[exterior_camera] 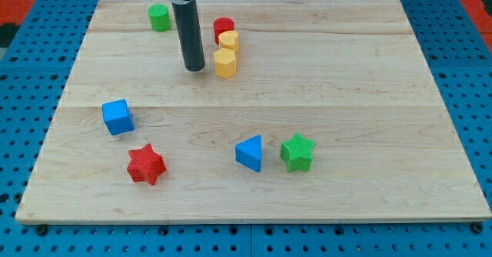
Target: Move the red circle to the right side of the yellow blocks
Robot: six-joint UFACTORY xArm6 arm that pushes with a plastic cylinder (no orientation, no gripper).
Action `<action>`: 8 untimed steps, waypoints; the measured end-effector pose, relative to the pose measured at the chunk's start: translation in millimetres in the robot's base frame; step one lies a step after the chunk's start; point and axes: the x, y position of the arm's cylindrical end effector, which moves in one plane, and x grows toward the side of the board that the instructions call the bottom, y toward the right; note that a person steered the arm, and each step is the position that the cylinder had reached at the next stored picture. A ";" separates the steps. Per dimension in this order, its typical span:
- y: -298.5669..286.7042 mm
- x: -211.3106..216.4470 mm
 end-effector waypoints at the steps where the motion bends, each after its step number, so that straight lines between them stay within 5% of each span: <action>1: 34.6 -3.1; 5: -26.7 -37.1; 8: 38.5 -69.7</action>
